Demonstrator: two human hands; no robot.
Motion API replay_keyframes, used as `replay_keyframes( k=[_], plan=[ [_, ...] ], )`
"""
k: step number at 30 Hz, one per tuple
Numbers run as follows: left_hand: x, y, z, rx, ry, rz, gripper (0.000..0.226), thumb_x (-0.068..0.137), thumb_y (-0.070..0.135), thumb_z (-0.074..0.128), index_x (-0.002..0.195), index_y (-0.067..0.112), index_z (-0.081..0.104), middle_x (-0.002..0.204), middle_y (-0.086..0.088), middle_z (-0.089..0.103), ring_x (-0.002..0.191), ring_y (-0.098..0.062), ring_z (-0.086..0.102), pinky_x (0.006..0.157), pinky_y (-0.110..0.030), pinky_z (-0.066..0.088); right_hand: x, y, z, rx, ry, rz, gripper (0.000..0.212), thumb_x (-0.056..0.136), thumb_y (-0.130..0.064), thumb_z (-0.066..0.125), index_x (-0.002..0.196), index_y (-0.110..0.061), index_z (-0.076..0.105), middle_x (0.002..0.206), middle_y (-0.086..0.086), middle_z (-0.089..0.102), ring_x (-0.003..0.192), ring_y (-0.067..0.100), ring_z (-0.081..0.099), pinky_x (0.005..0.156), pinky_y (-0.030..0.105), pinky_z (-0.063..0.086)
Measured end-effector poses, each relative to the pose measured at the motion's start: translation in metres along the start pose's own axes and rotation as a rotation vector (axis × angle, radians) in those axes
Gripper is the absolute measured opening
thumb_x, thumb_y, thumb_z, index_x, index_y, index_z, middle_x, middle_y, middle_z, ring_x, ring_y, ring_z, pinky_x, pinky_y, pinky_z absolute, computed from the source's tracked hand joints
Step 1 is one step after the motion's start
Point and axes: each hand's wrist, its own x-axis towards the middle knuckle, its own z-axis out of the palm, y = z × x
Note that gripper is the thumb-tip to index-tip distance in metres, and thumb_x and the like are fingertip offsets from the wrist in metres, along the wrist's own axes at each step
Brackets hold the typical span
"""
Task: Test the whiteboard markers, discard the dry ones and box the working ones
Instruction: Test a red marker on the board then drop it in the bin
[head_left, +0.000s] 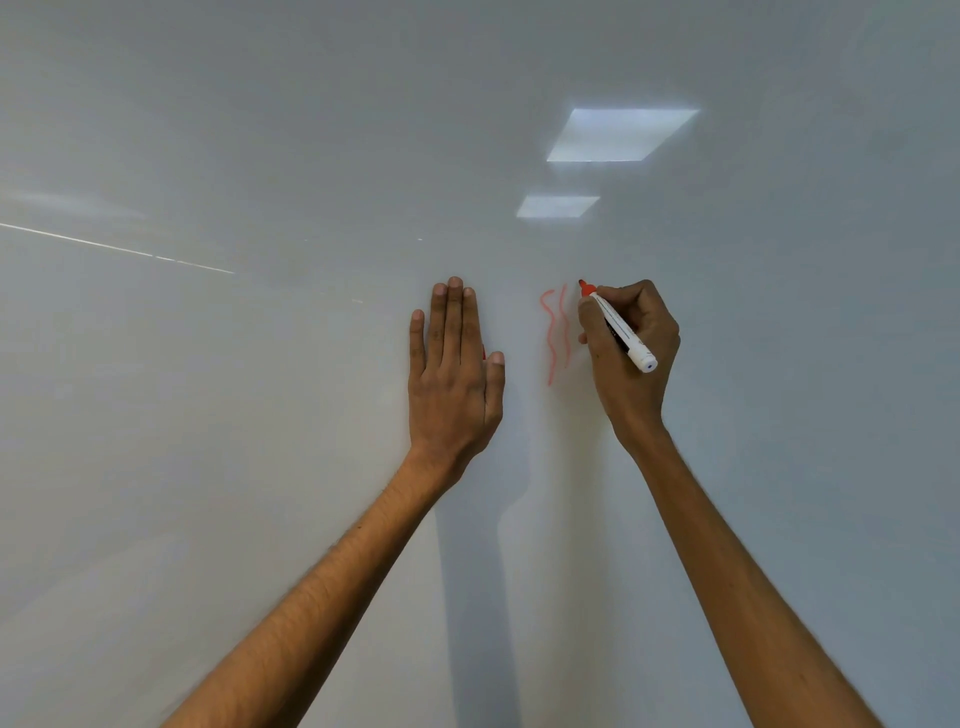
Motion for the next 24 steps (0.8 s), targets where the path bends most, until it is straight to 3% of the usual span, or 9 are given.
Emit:
replay_keyframes(
  k=[7,20,24],
  plan=[
    [-0.002,0.000,-0.002,-0.016,0.002,0.016,0.067,0.090,0.015,0.029,0.152,-0.006,0.016,0.162,-0.020,0.012,0.152,-0.029,0.007,0.123,-0.051,0.011,-0.011,0.003,-0.007,0.027,-0.038,0.027,0.008,0.089,-0.013,0.068,0.086,-0.011,0.061,0.082,0.007,0.069,0.071,0.034,0.065,0.062,0.040,0.053],
    [-0.010,-0.004,0.009,0.024,0.013,0.052,0.053,0.107,0.019,0.023,0.150,-0.011,0.015,0.159,-0.028,0.014,0.150,-0.037,0.010,0.123,-0.048,0.012,-0.046,0.011,-0.019,0.015,-0.012,0.129,0.012,0.088,-0.014,0.067,0.083,-0.011,0.057,0.083,0.007,0.068,0.070,0.039,0.063,0.058,0.038,0.050],
    [-0.013,-0.003,0.011,-0.011,0.033,0.074,0.051,0.107,0.019,0.032,0.149,-0.010,0.022,0.158,-0.028,0.020,0.149,-0.037,0.016,0.122,-0.049,0.017,-0.057,0.012,-0.025,0.015,0.010,0.139,0.014,0.089,-0.010,0.067,0.082,-0.009,0.055,0.081,0.006,0.067,0.067,0.038,0.063,0.055,0.034,0.049]
  ],
)
